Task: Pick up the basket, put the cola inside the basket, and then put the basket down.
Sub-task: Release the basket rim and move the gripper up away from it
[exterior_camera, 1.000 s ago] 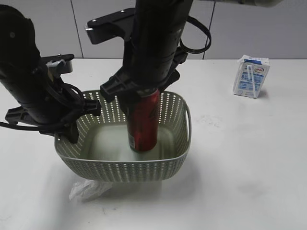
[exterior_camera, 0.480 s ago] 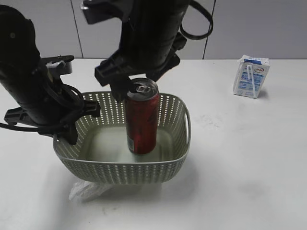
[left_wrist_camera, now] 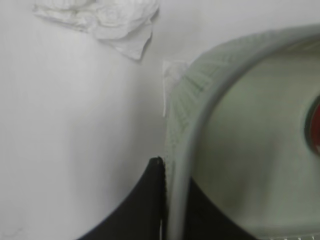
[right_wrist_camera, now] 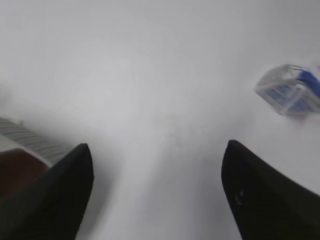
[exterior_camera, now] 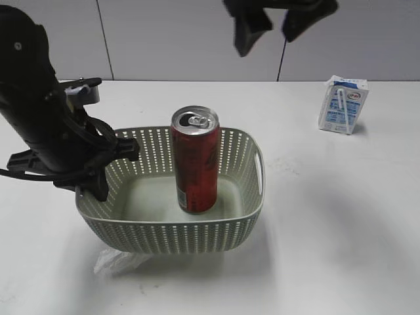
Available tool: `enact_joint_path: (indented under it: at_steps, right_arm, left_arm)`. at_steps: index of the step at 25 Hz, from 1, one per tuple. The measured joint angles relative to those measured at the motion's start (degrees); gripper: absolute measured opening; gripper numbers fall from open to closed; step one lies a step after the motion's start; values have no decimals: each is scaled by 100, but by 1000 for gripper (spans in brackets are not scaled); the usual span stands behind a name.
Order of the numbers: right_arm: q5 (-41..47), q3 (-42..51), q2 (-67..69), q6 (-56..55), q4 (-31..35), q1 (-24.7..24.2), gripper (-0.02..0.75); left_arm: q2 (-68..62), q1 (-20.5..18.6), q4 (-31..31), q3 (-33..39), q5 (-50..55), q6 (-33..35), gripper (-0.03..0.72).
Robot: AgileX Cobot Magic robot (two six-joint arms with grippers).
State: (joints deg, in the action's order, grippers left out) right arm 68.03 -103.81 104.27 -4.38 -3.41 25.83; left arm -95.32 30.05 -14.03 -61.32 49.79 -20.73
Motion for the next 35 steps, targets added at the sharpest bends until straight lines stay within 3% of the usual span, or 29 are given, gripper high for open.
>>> enact_joint_path:
  at_steps: [6,9,22,35]
  right_arm:
    - [13,493,-573,404,262,-1208,594]
    - [13,992,-1011,607,439,-1535,594]
    - [-1093,4804,-4642,771,732,-1588,592]
    - [-1276,7215,-8586,777,732,-1588,592]
  left_arm:
    - [-1,0,-7,-464,62,0,-3]
    - [-85,0,-7,-734,97,0,-3]
    - [-1721,0,166,-2375,327,0,-3]
    - [-2302,0,229,-2463,-146,0,-3]
